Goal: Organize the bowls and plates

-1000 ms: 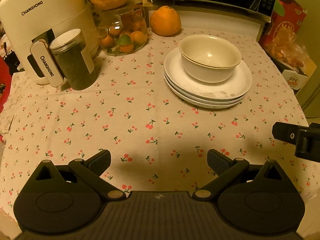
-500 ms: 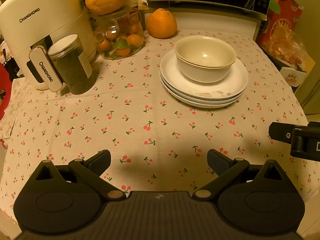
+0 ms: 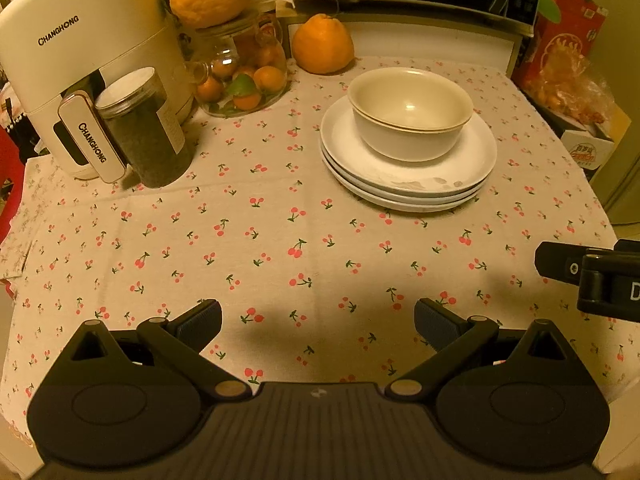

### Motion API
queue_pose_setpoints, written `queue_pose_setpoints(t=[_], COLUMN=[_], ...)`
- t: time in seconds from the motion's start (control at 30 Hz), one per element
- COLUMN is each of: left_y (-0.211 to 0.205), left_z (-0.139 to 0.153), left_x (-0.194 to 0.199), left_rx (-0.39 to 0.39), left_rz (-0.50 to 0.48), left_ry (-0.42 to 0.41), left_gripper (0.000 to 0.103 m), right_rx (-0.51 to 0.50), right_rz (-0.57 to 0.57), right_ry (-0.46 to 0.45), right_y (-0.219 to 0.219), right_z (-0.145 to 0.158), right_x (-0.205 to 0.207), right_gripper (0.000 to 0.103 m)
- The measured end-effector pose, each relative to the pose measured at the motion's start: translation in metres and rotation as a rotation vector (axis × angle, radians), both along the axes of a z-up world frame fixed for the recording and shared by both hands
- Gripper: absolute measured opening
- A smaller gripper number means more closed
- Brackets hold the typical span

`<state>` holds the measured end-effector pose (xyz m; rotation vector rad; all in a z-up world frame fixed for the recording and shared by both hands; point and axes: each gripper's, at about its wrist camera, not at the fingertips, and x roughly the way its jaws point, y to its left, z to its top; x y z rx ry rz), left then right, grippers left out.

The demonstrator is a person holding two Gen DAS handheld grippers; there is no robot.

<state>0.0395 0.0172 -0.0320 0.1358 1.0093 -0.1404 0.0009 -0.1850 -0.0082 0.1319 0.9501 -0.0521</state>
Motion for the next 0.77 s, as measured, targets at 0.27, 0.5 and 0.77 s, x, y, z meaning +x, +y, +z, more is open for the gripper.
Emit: queue_pose_setpoints(t=[0.27, 0.5, 0.77], left_y=[-0.0016, -0.0023, -0.0025], left_z=[-0.0008, 0.0006, 0.0003], left_x=[-0.0014, -0.0020, -0.0007], left_rx=[-0.006, -0.007, -0.007], left_rz=[-0.001, -0.007, -0.019], left_ry=[0.009, 0.009, 0.019], left_gripper=[0.103, 0.103, 0.103], right_rx=[0.000, 0.000, -0.001], right_rz=[0.002, 0.002, -0.001], right_ry=[0.001, 0.001, 0.002], right_y=[-0.0001, 0.0001, -0.0002], right_z=[-0.0002, -0.0004, -0.0017], right_x=[0.0002, 0.0002, 0.0001], right_gripper=[0.093, 0.093, 0.093])
